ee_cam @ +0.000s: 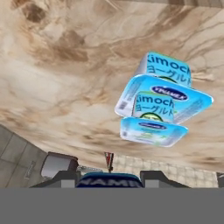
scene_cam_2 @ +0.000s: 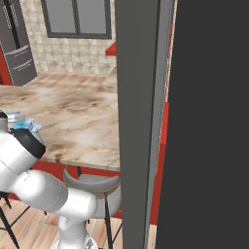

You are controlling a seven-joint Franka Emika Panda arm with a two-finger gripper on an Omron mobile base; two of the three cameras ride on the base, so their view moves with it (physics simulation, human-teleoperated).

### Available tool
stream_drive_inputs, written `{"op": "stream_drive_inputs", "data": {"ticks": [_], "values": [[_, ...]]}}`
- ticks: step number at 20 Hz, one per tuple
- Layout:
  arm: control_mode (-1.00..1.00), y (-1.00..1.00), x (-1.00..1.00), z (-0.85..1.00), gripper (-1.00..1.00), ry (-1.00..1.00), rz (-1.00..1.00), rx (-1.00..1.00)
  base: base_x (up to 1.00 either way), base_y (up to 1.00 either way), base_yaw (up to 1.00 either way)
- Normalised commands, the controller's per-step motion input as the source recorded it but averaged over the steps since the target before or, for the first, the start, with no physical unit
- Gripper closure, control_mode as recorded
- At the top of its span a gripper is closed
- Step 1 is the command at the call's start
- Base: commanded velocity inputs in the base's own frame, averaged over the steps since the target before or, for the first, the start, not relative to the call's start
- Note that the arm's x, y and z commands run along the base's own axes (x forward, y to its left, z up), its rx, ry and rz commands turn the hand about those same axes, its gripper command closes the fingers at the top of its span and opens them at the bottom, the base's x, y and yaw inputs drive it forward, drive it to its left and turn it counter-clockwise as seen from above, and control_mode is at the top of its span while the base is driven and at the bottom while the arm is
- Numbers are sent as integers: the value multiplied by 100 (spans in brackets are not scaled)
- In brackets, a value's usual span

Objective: Stack the yogurt containers by placing the smaller containers on top of the larger containers.

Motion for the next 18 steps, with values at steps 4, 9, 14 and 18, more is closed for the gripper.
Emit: {"op": "stream_drive_inputs", "data": {"ticks": [4,9,14,18], "values": [[-100,0,24,-1,100,0,0,0,0,0,0],[-100,0,26,-19,100,0,0,0,0,0,0],[-100,5,25,-19,100,0,0,0,0,0,0],[-100,13,21,-8,100,-2,-1,0,0,0,0]]}}
